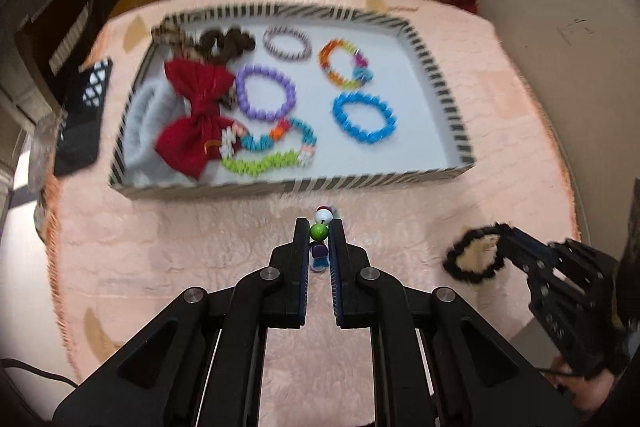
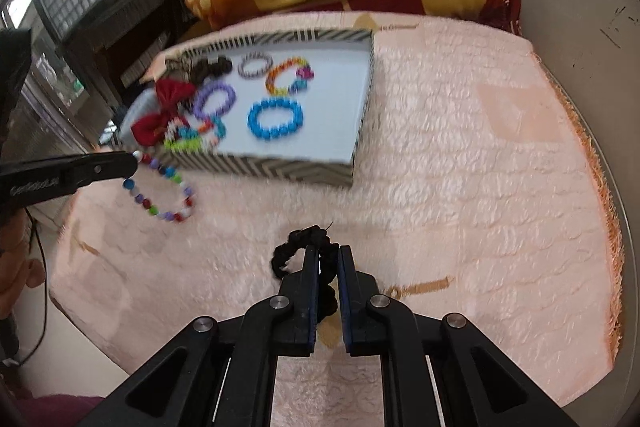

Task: Organize jewelry
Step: 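Grasp multicolor beaded bracelet with left gripper while right grasps black scrunchie, then carry the bracelet and black scrunchie into the striped tray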

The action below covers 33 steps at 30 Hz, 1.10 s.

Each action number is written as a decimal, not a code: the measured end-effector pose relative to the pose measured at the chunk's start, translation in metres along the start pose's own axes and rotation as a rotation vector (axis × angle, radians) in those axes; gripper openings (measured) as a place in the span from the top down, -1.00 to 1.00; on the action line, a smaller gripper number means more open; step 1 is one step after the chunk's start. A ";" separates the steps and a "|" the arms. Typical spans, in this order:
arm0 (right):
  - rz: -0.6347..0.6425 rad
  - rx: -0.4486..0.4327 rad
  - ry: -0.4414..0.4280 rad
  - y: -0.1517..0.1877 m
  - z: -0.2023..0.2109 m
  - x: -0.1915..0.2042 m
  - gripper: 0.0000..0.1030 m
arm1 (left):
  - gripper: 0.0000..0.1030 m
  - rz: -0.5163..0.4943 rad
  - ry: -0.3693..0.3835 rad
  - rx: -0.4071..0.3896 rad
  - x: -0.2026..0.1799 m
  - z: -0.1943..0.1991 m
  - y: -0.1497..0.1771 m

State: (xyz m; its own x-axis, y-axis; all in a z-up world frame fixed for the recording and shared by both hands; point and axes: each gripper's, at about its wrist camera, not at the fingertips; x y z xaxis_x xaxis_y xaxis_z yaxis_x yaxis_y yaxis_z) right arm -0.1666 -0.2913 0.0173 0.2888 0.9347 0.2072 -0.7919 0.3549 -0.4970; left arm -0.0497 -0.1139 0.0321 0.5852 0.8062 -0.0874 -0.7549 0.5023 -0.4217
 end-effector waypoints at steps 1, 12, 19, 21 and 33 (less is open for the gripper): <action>-0.003 -0.011 -0.006 -0.006 0.002 0.000 0.84 | 0.84 -0.008 0.003 -0.013 0.000 0.008 -0.004; -0.054 -0.078 -0.031 -0.069 -0.001 0.005 0.84 | 0.84 -0.046 -0.010 -0.087 0.006 0.042 -0.052; -0.080 0.002 -0.005 -0.091 -0.057 0.011 0.84 | 0.84 -0.102 -0.027 -0.111 0.000 0.033 -0.096; -0.092 0.035 -0.005 -0.093 -0.072 0.011 0.84 | 0.84 -0.118 -0.023 -0.101 -0.003 0.024 -0.109; -0.264 0.039 -0.034 -0.080 -0.075 -0.011 0.30 | 0.84 -0.222 0.092 -0.017 -0.045 -0.046 -0.175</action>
Point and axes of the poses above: each gripper's, at about its wrist camera, not at the fingertips, and z roughly against the way its jaws point, x to its left, y to its underside, and after that the axes turned 8 degrees about -z, right-handed
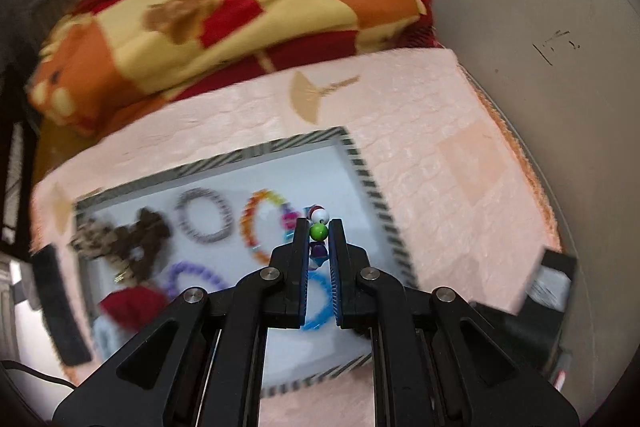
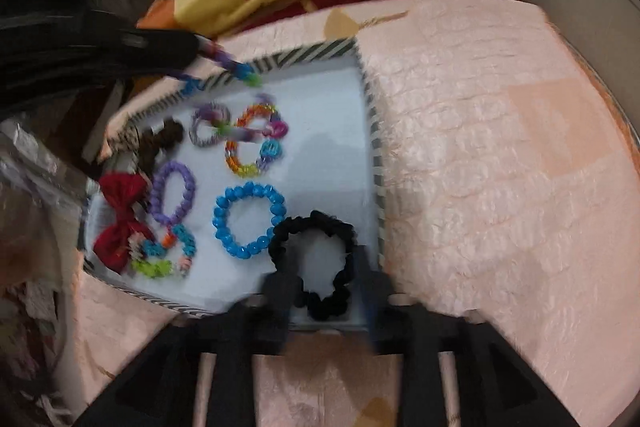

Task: Organize jewelry
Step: 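Carry the bracelet and black scrunchie into the striped tray, then open both grippers to release the items in the tray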

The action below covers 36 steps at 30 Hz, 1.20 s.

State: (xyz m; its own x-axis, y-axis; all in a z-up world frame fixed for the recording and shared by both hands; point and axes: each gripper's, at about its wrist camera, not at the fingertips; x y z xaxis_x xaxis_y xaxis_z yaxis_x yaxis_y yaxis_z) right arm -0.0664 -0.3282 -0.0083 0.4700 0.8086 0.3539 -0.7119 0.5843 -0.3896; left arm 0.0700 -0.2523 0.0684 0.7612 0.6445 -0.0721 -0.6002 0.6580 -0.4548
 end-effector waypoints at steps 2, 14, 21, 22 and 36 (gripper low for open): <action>-0.022 -0.009 -0.013 0.002 0.009 -0.002 0.30 | 0.84 -0.014 0.032 0.015 -0.005 -0.013 -0.009; -0.045 -0.062 0.027 -0.007 0.027 0.000 0.20 | 0.85 -0.074 -0.002 0.133 0.007 -0.097 -0.023; -0.032 -0.038 0.059 -0.011 0.018 0.004 0.20 | 0.79 -0.046 -0.044 0.123 0.020 -0.107 -0.032; -0.024 -0.037 0.062 -0.011 0.018 0.005 0.20 | 0.74 -0.044 -0.042 0.120 0.021 -0.107 -0.032; 0.027 -0.056 0.100 -0.011 0.015 0.019 0.15 | -0.03 0.076 -0.146 0.045 0.061 -0.038 0.006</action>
Point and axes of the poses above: each gripper's, at about its wrist camera, not at the fingertips, and z roughly against the way its jaws point, x to its left, y to its underside, and after that the axes turned 8 degrees about -z, right-handed
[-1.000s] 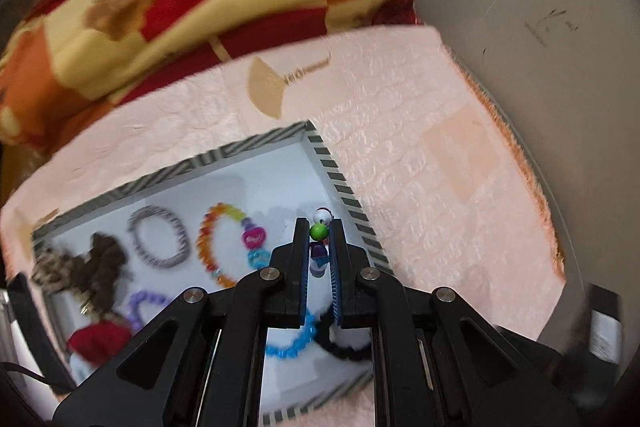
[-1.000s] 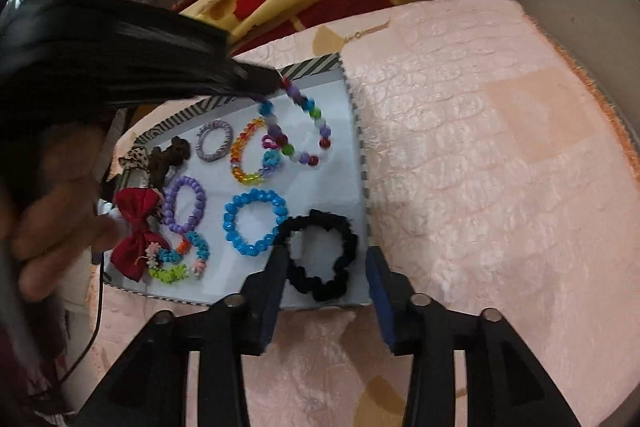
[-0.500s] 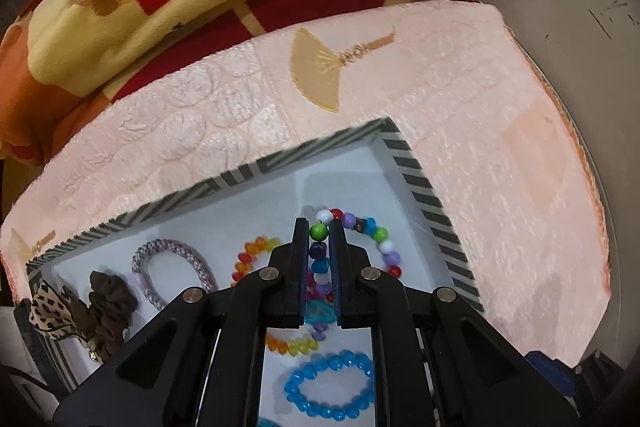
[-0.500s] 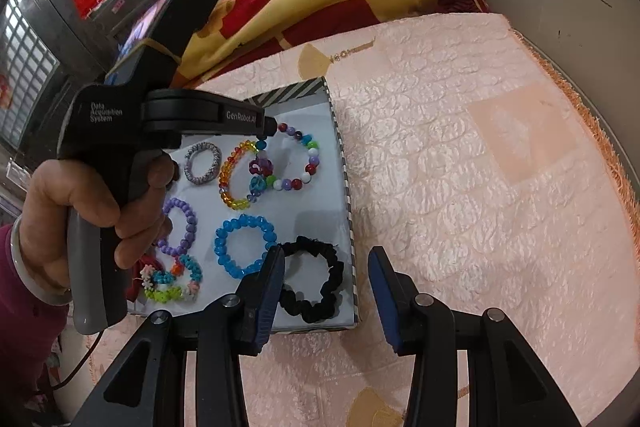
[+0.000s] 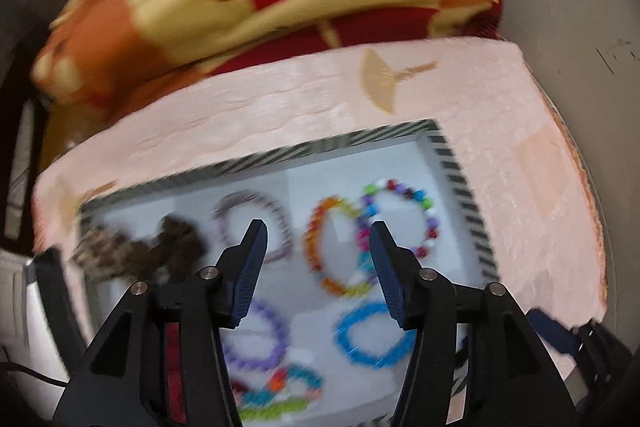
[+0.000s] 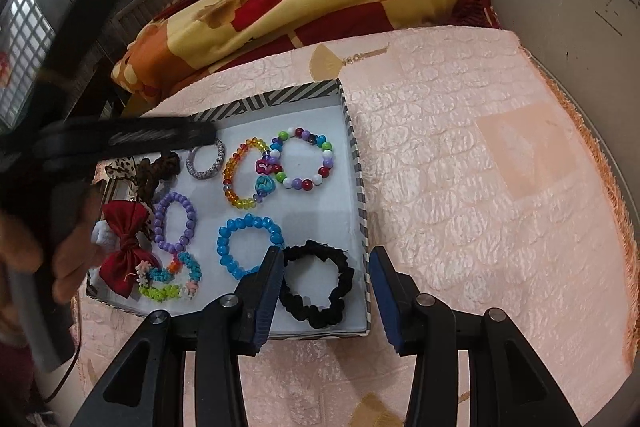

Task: Organize jewelry
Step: 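Open both grippers to release the items in the tray, then withdraw both open grippers from the tray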

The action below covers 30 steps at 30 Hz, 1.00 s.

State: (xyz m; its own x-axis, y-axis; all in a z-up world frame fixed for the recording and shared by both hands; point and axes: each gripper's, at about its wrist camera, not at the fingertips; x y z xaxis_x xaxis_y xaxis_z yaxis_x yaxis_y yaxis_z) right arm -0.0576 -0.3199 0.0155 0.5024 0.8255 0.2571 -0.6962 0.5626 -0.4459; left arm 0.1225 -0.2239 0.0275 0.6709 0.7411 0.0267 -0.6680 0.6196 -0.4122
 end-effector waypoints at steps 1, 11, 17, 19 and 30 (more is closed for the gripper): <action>0.009 -0.003 0.004 0.000 -0.001 0.003 0.13 | -0.03 0.007 -0.014 -0.008 0.003 0.003 0.003; 0.077 -0.020 -0.004 0.005 -0.005 0.030 -0.20 | -0.03 0.130 -0.127 -0.065 0.033 0.049 0.069; 0.086 -0.031 -0.018 0.007 -0.001 0.040 -0.20 | -0.03 0.197 -0.159 -0.069 0.043 0.064 0.099; 0.095 -0.036 -0.024 0.008 0.001 0.042 -0.20 | -0.03 0.211 -0.169 -0.072 0.044 0.069 0.106; 0.129 -0.052 -0.028 0.012 0.015 0.051 -0.44 | -0.03 0.249 -0.198 -0.096 0.035 0.087 0.132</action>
Point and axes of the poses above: each gripper's, at about its wrist camera, not at the fingertips, and z roughly against the way its jaws point, x to its left, y to its underside, and after that the axes turned 8 degrees about -z, right-handed
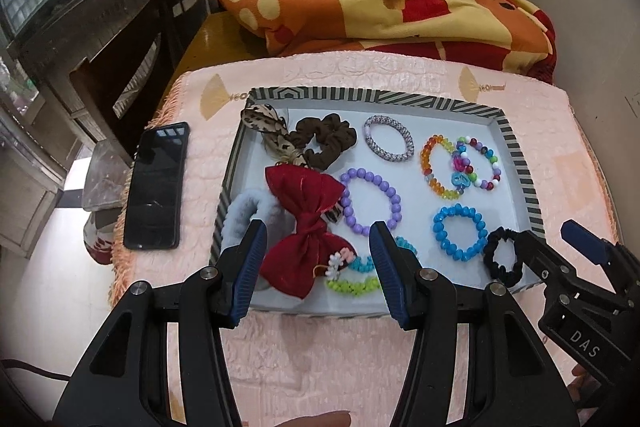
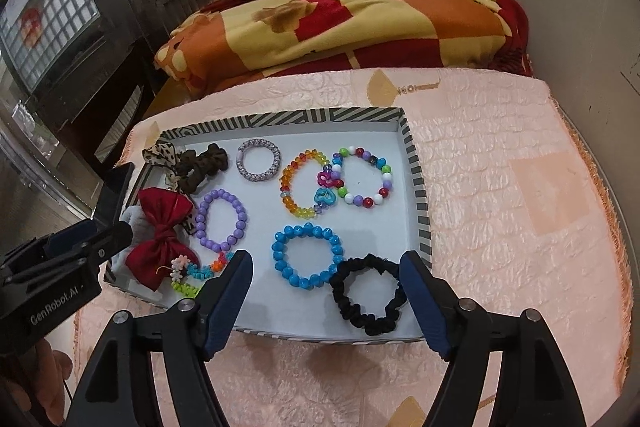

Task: Organize jewelry
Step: 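Withdraw both open grippers from the tray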

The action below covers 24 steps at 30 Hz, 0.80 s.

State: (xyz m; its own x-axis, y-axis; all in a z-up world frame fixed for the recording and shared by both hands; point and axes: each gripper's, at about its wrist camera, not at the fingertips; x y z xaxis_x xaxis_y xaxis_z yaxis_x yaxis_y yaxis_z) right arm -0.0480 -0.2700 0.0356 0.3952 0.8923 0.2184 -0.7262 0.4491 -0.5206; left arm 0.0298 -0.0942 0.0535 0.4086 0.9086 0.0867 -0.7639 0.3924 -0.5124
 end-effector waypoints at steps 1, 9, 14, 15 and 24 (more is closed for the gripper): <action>0.004 0.001 0.001 0.001 0.001 0.001 -0.44 | -0.03 0.003 -0.001 -0.001 0.000 0.001 0.002; 0.017 -0.006 0.001 0.004 0.008 0.006 -0.46 | -0.03 0.021 -0.017 -0.006 0.002 0.009 0.011; 0.032 -0.007 0.003 0.007 0.010 0.011 -0.46 | -0.03 0.026 -0.028 -0.015 0.003 0.015 0.015; 0.034 -0.006 0.003 0.008 0.011 0.012 -0.46 | -0.03 0.027 -0.029 -0.016 0.004 0.015 0.015; 0.046 -0.006 0.008 0.011 0.013 0.016 -0.47 | -0.03 0.031 -0.031 -0.018 0.005 0.019 0.020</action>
State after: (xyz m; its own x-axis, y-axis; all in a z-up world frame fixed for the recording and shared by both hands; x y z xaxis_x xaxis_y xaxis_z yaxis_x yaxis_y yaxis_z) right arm -0.0569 -0.2506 0.0442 0.3655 0.9117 0.1878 -0.7405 0.4070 -0.5348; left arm 0.0067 -0.0790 0.0601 0.3694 0.9242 0.0967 -0.7666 0.3619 -0.5304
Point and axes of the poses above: each gripper's, at about its wrist camera, not at the fingertips, and z roughly against the way its jaws point, x to its left, y to its underside, and after that the axes turned 8 degrees about -z, right-handed
